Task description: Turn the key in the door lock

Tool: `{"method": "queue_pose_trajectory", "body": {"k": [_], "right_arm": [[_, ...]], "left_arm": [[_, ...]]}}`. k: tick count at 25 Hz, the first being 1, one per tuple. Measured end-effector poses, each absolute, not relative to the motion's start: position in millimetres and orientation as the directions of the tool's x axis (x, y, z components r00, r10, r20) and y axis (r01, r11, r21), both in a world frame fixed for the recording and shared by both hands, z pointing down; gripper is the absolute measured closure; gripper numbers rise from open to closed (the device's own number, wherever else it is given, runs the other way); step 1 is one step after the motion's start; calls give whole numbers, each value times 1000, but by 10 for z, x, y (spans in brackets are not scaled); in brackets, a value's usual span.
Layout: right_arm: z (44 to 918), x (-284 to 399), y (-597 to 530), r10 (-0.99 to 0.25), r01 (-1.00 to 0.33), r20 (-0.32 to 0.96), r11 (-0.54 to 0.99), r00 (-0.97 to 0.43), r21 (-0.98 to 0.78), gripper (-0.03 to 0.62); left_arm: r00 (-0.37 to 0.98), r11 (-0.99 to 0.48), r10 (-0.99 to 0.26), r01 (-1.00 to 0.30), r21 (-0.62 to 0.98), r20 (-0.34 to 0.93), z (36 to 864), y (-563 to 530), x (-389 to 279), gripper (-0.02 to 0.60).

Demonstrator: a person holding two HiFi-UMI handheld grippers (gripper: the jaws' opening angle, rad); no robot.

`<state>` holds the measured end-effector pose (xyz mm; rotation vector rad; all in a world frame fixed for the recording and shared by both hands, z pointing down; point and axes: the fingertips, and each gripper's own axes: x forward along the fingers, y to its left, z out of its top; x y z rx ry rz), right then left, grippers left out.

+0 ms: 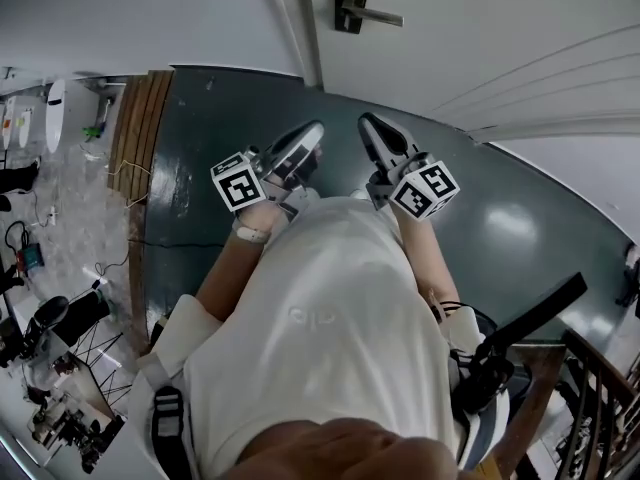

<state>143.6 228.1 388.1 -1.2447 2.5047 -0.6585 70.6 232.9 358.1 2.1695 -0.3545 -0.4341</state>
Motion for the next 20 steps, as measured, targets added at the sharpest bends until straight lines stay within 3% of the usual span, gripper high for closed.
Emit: {"method": "queue_pose_trajectory", "body": {"k": [12,20], "right_arm": [[3968,1418,2332,-800,-695,-6,525,-600,-490,557],[3976,1495,2335,-816,-703,-8,503,-578,-502,557]], "left_arm": [[885,-574,-447,-169,802,-133,3706,2295,652,574],[885,-548,-436,-119,828,-161,3750,2306,680,574]]}}
